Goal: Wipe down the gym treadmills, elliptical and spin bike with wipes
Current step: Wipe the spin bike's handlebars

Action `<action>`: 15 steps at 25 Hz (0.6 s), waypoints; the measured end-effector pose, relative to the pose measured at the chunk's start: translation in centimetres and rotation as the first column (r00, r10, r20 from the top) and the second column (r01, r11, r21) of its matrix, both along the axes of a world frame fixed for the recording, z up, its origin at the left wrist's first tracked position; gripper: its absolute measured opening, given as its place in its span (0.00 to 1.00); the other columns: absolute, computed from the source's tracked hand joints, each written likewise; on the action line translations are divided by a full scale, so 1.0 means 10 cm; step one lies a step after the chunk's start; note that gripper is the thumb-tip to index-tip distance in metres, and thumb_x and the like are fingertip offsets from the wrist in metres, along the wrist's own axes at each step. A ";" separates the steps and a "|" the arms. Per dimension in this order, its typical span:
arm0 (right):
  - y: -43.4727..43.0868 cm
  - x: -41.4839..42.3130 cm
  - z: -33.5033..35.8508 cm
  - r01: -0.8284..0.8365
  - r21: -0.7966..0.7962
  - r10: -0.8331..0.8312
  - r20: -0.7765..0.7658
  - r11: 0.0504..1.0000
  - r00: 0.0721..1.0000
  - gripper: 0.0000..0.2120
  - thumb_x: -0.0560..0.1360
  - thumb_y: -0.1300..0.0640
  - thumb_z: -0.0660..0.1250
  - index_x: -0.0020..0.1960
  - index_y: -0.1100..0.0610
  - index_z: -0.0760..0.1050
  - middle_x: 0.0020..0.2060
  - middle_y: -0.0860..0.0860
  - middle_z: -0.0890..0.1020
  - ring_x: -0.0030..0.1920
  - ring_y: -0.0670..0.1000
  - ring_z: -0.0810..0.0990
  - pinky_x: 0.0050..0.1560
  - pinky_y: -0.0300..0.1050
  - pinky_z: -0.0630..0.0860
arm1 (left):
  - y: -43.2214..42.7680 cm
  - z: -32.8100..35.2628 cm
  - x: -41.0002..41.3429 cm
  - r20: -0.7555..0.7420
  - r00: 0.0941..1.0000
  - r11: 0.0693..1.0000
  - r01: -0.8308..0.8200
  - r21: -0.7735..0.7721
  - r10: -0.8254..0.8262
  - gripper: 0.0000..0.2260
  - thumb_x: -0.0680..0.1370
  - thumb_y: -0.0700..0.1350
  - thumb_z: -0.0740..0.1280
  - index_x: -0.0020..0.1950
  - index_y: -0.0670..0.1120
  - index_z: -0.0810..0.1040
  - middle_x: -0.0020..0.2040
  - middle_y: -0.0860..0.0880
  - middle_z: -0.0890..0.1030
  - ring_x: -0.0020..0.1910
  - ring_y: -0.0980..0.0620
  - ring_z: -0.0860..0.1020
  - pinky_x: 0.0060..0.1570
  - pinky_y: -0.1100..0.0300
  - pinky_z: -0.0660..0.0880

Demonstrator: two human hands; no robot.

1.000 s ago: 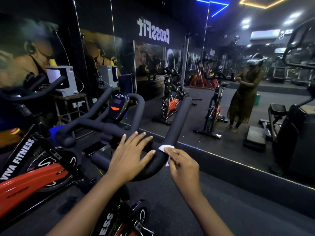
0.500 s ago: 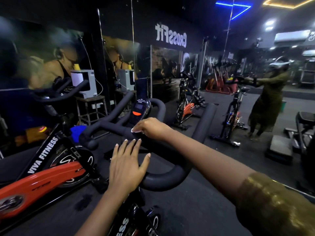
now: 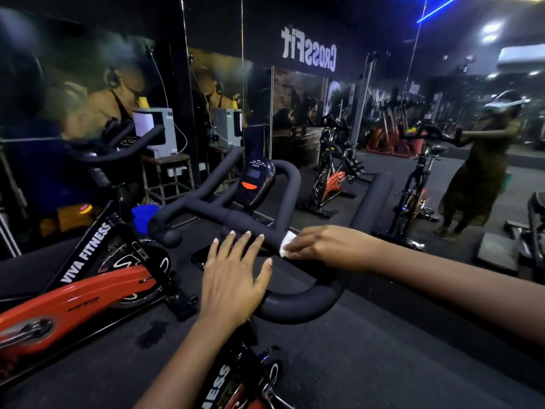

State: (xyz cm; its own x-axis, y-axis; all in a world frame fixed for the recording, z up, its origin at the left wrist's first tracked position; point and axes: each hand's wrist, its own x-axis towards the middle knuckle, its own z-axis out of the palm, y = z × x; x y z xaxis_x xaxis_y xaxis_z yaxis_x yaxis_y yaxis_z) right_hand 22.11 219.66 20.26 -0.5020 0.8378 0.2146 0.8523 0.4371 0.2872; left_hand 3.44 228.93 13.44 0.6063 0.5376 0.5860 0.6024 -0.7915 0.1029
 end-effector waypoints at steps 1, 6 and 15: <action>-0.11 0.04 -0.02 -0.038 0.023 0.038 0.004 0.999 0.999 0.20 0.76 0.56 0.52 0.53 0.63 0.81 0.51 0.55 0.83 0.47 0.55 0.82 0.44 0.46 0.80 | 0.00 0.00 0.00 -0.003 1.000 1.000 0.006 0.001 -0.006 0.24 0.76 0.56 0.53 0.63 0.47 0.79 0.60 0.45 0.80 0.62 0.41 0.77 0.64 0.49 0.58; -0.51 0.16 0.13 0.040 -0.091 -0.051 -0.127 0.995 0.991 0.14 0.67 0.65 0.65 0.48 0.56 0.83 0.46 0.48 0.84 0.43 0.45 0.80 0.47 0.30 0.71 | 0.01 0.00 0.00 -0.011 1.000 1.000 0.025 -0.010 -0.025 0.25 0.76 0.58 0.52 0.65 0.49 0.78 0.62 0.45 0.79 0.65 0.42 0.74 0.67 0.50 0.58; 0.55 0.42 0.37 0.667 0.190 -0.279 -0.801 0.720 0.530 0.13 0.74 0.63 0.63 0.56 0.60 0.80 0.50 0.57 0.83 0.53 0.49 0.81 0.52 0.32 0.70 | 0.00 0.26 0.22 -0.140 0.980 0.968 0.105 -0.230 -0.139 0.29 0.79 0.64 0.49 0.78 0.57 0.49 0.79 0.53 0.51 0.77 0.51 0.47 0.75 0.52 0.46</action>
